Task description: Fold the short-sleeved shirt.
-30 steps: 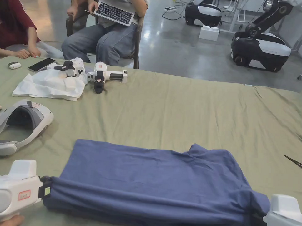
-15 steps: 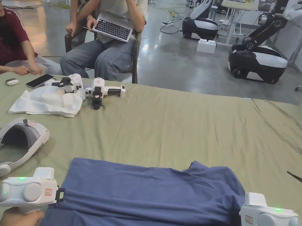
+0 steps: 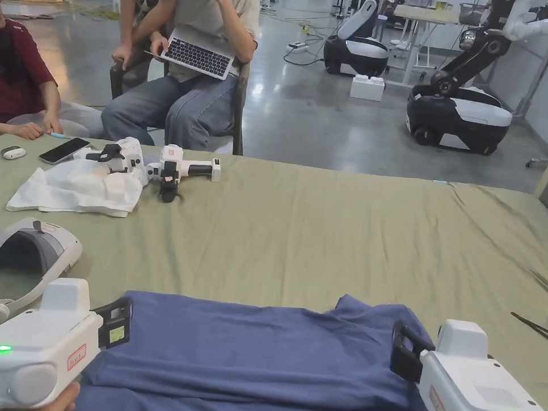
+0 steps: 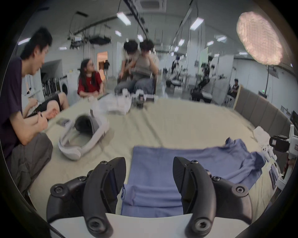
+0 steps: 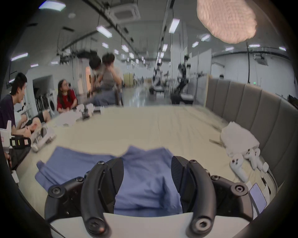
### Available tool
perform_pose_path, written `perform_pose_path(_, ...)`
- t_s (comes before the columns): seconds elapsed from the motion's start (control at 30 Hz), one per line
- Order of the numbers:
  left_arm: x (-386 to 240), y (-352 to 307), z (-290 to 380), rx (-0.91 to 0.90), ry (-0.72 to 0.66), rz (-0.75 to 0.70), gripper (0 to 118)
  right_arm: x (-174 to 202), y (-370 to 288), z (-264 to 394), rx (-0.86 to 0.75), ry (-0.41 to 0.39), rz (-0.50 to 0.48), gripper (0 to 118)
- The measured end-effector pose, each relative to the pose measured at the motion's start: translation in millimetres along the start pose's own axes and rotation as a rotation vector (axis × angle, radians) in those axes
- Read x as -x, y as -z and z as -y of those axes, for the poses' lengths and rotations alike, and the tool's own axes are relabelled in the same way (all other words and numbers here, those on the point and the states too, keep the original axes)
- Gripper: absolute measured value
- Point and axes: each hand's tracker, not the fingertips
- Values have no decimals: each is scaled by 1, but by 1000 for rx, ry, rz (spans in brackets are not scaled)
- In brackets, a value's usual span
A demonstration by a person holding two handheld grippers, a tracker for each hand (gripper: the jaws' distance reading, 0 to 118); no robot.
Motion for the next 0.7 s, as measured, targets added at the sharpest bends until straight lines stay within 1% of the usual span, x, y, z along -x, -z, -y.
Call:
perform_pose_path(0.03, -5, -11, -1, -53, 8, -12, 57, 8, -10, -4, -56, -11, 15, 66)
perform_pose_path(0.07, -10, -20, -2, -96, 21, -29, 50, 16, -19, -8, -105, -23, 24, 65)
perform_pose_path(0.1, -14, -31, -2, -124, 35, -41, 42, 23, -28, -13, -148, -30, 36, 63)
perform_pose_path(0.13, -19, -40, -2, -158, 38, -58, 32, 30, -37, -16, -185, -35, 55, 58)
perform_pose_path(0.17, -22, -49, -2, -190, 37, -63, 19, 36, -45, -20, -218, -41, 58, 41)
perform_pose_path(0.23, -23, -61, 0, -226, 32, -79, 4, 45, -54, -24, -270, -38, 57, 3)
perform_pose_path(0.27, -23, -67, 1, -244, 31, -76, 0, 48, -59, -26, -276, -39, 46, 2)
perform_pose_path(0.3, -23, -73, 2, -262, 33, -76, 0, 52, -64, -28, -284, -37, 51, 2)
perform_pose_path(0.37, -22, -80, 4, -276, 50, -76, 0, 56, -70, -30, -303, -26, 26, 0)
perform_pose_path(0.5, -9, -85, 9, -253, 59, -73, 0, 62, -78, -30, -321, -48, 26, 0)
perform_pose_path(0.53, -3, -82, 12, -228, 59, -77, 0, 63, -79, -30, -321, -49, 21, 0)
perform_pose_path(0.63, 23, -62, 23, -79, 27, -93, 0, 62, -78, -25, -299, -58, 15, 0)
perform_pose_path(0.7, 43, -41, 32, 69, -6, -77, 0, 61, -76, -20, -276, -65, 15, 0)
